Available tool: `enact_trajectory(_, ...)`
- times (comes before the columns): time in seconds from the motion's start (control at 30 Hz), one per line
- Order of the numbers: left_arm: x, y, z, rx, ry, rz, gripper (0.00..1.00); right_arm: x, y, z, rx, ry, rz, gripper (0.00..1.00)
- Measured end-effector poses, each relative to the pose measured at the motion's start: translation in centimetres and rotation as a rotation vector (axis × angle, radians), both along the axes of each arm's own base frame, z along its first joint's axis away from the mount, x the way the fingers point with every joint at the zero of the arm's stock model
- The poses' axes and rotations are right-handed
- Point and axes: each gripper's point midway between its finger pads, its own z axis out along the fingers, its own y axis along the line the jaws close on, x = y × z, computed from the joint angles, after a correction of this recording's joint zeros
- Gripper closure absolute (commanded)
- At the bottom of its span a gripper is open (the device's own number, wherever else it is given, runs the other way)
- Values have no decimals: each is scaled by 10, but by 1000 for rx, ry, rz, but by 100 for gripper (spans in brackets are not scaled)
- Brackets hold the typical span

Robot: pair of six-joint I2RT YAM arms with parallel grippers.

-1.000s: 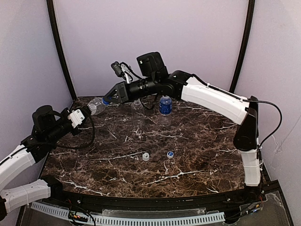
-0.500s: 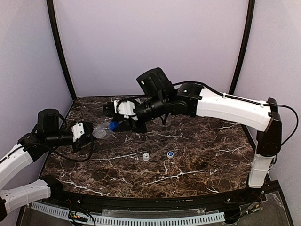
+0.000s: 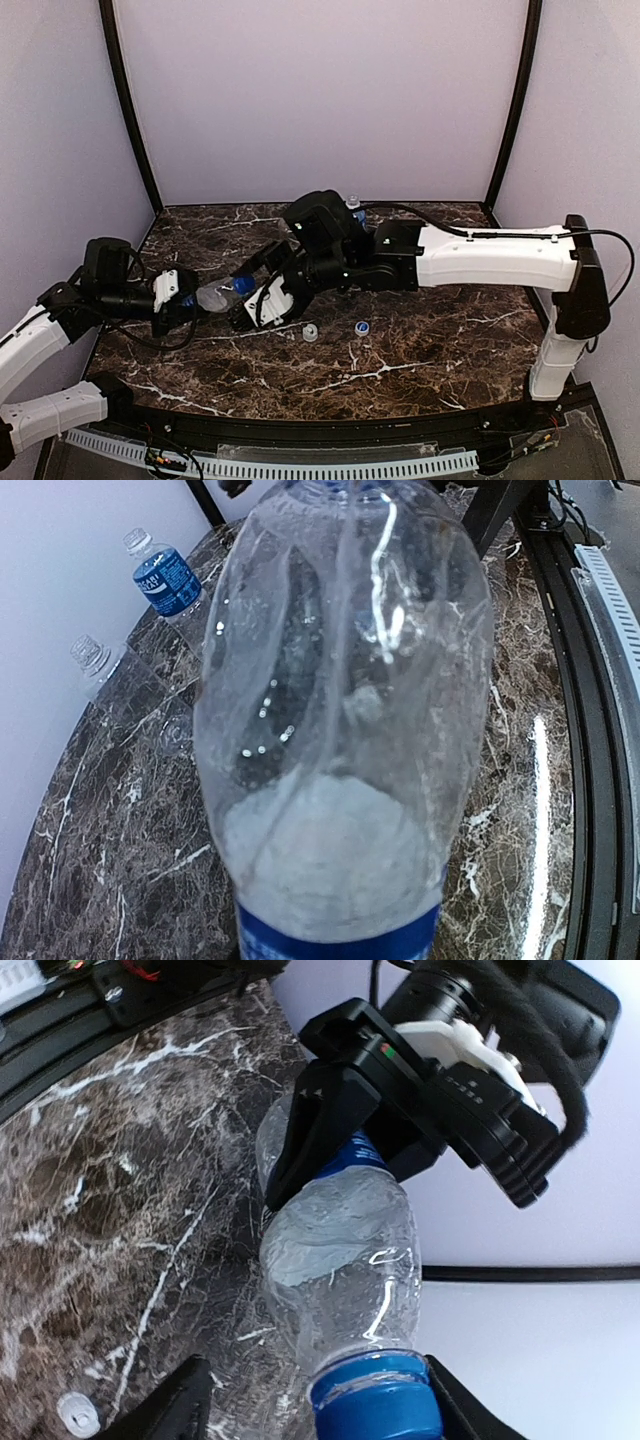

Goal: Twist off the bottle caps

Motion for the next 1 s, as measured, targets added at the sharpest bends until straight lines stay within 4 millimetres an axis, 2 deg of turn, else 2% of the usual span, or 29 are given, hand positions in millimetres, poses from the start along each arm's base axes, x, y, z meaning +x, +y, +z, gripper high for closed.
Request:
enact_trajectory(0.07, 0, -1, 3, -13, -4, 2, 78, 1, 1, 0, 14, 10, -15, 4)
enact_trajectory(0.13, 0, -2, 8, -29, -19, 0, 78, 1, 1, 3, 41, 43, -34, 1)
enact_trajectory(0.23, 0, -3, 15, -47, -41, -1, 78, 0, -5, 15, 98, 135, -72, 1)
enact_trajectory(0.4, 6, -4, 23, -65, -76, 11, 78, 2, -13, 58, 238, 360, -135, 1)
enact_trajectory(0.57, 20, 0, 33, -67, -143, 65, 78, 1, -17, 96, 318, 710, -138, 2)
enact_trajectory(0.77, 49, 13, 40, -44, -267, 195, 78, 28, -10, 152, 427, 1129, -271, 19)
enact_trajectory(0.87, 63, 21, 42, -28, -340, 263, 78, 49, -3, 152, 452, 1291, -383, 23)
enact_trajectory(1.0, 78, 30, 50, -2, -444, 329, 78, 70, 15, 116, 412, 1448, -550, 24)
